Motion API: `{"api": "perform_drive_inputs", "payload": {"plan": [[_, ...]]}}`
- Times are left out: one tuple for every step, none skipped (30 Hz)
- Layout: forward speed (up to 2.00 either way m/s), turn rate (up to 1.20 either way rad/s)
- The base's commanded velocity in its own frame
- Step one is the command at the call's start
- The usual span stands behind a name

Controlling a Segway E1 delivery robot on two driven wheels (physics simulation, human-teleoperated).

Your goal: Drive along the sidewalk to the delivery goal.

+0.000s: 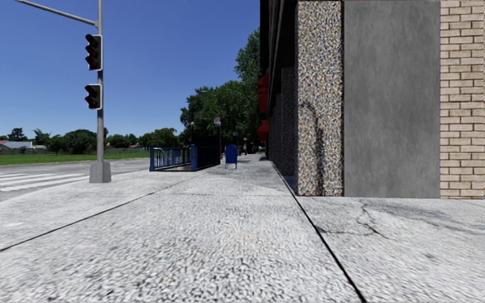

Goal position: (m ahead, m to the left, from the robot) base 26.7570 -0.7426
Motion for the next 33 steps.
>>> {"api": "perform_drive_inputs", "payload": {"plan": [[2.00, 0.00], [2.00, 0.00], [2.00, 0.00], [2.00, 0.00], [2.00, 0.00], [2.00, 0.00], [2.00, 0.00], [2.00, 0.00], [2.00, 0.00], [2.00, 0.00], [2.00, 0.00], [2.00, 0.00], [2.00, 0.00], [2.00, 0.00], [2.00, 0.00], [2.00, 0.00], [2.00, 0.00], [2.00, 0.00], [2.00, 0.00], [2.00, 0.00], [2.00, 0.00], [2.00, 0.00], [2.00, 0.00], [2.00, 0.00], [2.00, 0.00], [2.00, 0.00], [2.00, 0.00], [2.00, 0.00], [2.00, 0.13], [2.00, 0.13], [2.00, 0.25], [2.00, 0.35], [2.00, 0.42]]}}
